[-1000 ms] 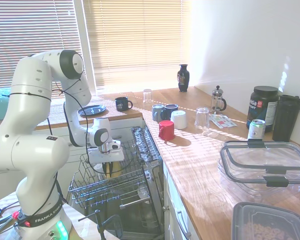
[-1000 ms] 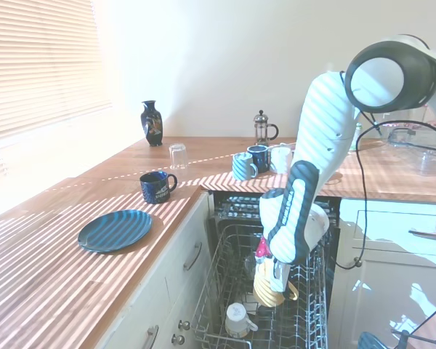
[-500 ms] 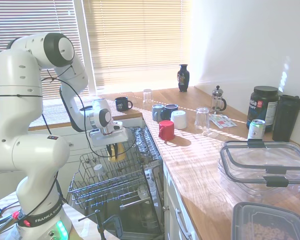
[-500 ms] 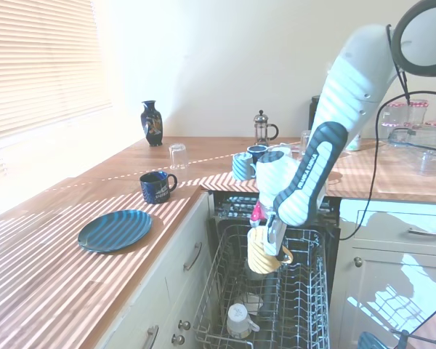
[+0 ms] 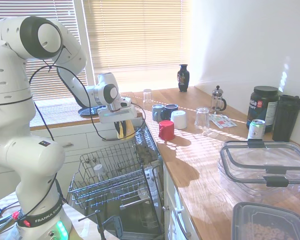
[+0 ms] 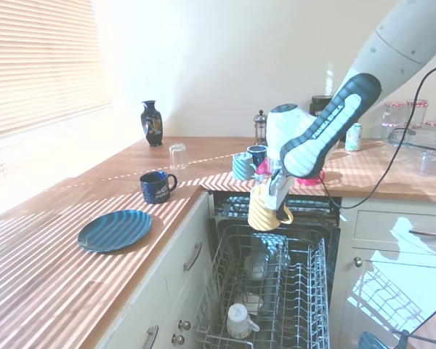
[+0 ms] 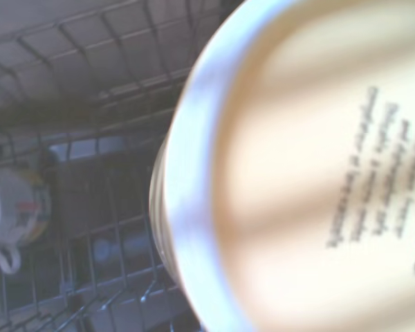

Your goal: Remove a mug cup out of the dishwasher

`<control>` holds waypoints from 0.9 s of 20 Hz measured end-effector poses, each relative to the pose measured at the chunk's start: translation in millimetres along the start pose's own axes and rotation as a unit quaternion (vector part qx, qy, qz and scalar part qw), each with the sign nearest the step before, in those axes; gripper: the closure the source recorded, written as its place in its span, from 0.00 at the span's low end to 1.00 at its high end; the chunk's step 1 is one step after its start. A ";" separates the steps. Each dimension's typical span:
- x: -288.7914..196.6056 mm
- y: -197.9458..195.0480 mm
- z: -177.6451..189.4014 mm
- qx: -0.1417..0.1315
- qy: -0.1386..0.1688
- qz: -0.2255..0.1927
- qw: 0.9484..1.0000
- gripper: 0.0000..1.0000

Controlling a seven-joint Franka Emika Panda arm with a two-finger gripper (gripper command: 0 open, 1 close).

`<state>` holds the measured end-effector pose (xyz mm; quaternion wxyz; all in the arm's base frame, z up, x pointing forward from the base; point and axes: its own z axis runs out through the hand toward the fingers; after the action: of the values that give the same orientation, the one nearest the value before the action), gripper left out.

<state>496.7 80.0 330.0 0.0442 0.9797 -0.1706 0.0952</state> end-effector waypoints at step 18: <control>130.5 63.1 -22.4 -0.022 -0.018 0.119 0.992 1.00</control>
<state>591.8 -19.0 381.7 0.0508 0.9528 -0.2890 0.0784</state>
